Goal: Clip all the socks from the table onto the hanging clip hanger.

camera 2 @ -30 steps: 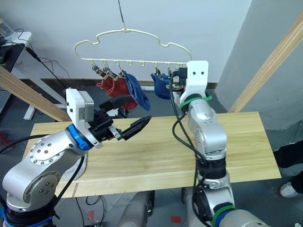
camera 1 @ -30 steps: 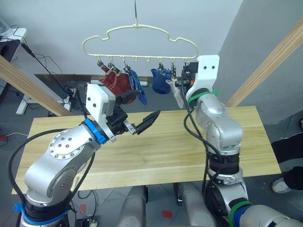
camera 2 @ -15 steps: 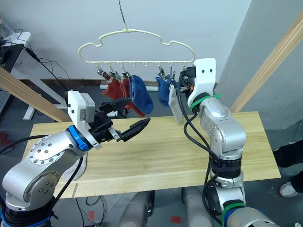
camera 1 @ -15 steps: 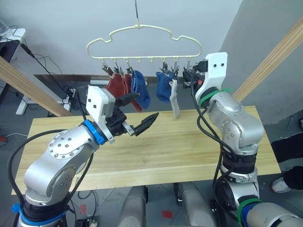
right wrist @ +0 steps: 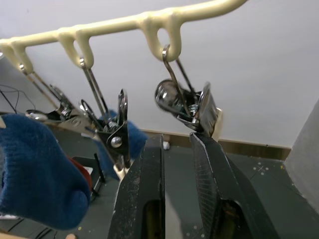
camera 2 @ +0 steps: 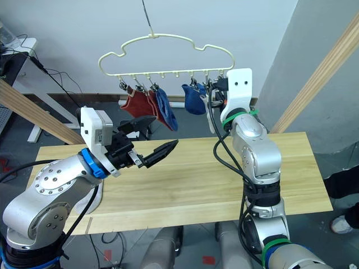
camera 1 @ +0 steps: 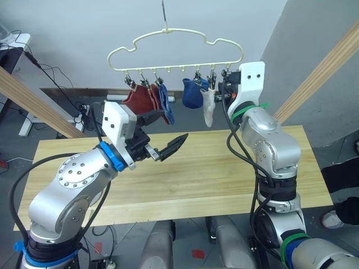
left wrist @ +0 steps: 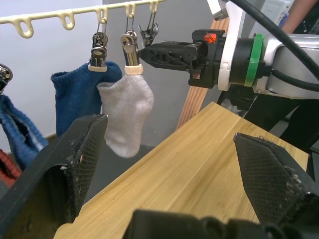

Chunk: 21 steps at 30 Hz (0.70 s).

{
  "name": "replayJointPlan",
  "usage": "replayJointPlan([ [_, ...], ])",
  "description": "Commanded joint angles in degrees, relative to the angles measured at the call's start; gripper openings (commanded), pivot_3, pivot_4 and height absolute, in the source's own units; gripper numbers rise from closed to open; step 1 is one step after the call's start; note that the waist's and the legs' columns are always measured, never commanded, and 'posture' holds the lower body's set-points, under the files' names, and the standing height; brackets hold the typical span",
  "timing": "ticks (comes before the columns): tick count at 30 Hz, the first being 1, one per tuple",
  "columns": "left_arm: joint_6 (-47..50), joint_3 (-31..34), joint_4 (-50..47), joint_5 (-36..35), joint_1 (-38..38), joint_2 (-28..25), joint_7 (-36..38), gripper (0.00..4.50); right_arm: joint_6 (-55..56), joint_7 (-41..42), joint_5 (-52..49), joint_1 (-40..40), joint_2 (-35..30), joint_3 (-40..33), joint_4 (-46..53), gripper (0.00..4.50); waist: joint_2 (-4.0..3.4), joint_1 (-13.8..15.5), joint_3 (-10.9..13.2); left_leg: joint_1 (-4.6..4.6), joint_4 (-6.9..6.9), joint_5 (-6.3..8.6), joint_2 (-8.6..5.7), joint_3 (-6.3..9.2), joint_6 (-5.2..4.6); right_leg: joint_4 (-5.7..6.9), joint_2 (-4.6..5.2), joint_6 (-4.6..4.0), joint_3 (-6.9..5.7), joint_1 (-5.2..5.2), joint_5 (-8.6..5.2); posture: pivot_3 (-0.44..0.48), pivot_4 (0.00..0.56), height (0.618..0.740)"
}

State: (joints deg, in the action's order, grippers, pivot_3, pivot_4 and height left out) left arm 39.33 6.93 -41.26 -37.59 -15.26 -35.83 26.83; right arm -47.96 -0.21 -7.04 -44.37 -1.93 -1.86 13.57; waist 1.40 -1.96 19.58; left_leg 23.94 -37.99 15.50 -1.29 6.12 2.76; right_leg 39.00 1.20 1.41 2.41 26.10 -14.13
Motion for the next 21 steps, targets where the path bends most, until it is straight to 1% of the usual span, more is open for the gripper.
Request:
replayJointPlan([
  [1, -0.85, 0.74, -2.02, 0.01, 0.57, -0.44, 0.17, 4.5, 1.29, -2.38, 2.04, -1.61, 0.5, 0.99, 2.51, 0.85, 0.0, 0.0, 0.0, 0.0, 0.0, 0.0, 0.0, 0.0, 0.0, 0.0, 0.0, 0.0, 0.0, 0.0, 0.0, 0.045, 0.358, 0.74],
  [4, -0.88, 0.82, -2.14, 0.0, 0.77, -0.49, 0.21, 4.5, 0.91, -3.28, 2.8, -1.19, 0.99, 1.56, 3.75, 1.4, 0.0, 0.0, 0.0, 0.0, 0.0, -0.01, 0.0, 0.0, 0.01, 0.0, 0.0, 0.0, 0.0, 0.0, 0.0, 0.047, 0.357, 0.74],
  [5, -0.88, 0.91, -2.25, -0.04, 0.88, -0.51, 0.21, 4.5, 0.57, -3.43, 2.76, -0.97, 1.22, 1.74, 4.33, 1.68, 0.0, 0.0, 0.0, 0.0, 0.0, -0.01, 0.0, 0.0, 0.01, 0.0, 0.0, 0.0, 0.0, 0.0, 0.0, 0.047, 0.357, 0.74],
  [7, -0.9, 0.96, -2.14, -0.03, 0.82, -0.57, 0.25, 4.5, -0.49, -3.8, 3.38, -0.22, 1.26, 2.76, 6.35, 2.27, 0.0, 0.04, 0.0, 0.0, 0.0, -0.01, 0.0, 0.01, 0.01, 0.0, 0.0, 0.0, 0.0, 0.0, 0.0, 0.047, 0.358, 0.74],
  [8, -0.91, 0.95, -2.08, -0.01, 0.79, -0.59, 0.27, 4.5, -0.8, -3.82, 3.64, 0.03, 1.19, 3.19, 7.08, 2.69, 0.0, 0.05, 0.0, 0.01, 0.01, 0.0, 0.0, 0.03, 0.01, -0.01, 0.0, 0.0, -0.01, 0.0, 0.0, 0.047, 0.358, 0.74],
  [10, -0.9, 0.94, -2.11, -0.08, 0.88, -0.59, 0.26, 4.5, -1.29, -4.09, 4.08, 0.27, 1.3, 3.63, 7.96, 3.36, 0.0, 0.04, 0.0, 0.01, 0.01, 0.0, 0.0, 0.02, 0.01, -0.01, 0.0, 0.0, 0.0, 0.0, 0.0, 0.045, 0.357, 0.74],
  [21, -1.03, 0.71, -2.12, -0.08, 0.6, -0.55, 0.4, 4.5, -1.44, -7.33, 6.39, -0.37, 3.7, 4.21, 7.75, 3.36, 0.0, 0.04, 0.0, 0.0, 0.01, -0.03, 0.0, 0.03, 0.06, -0.01, 0.0, 0.0, -0.01, 0.0, 0.0, 0.044, 0.347, 0.74],
])
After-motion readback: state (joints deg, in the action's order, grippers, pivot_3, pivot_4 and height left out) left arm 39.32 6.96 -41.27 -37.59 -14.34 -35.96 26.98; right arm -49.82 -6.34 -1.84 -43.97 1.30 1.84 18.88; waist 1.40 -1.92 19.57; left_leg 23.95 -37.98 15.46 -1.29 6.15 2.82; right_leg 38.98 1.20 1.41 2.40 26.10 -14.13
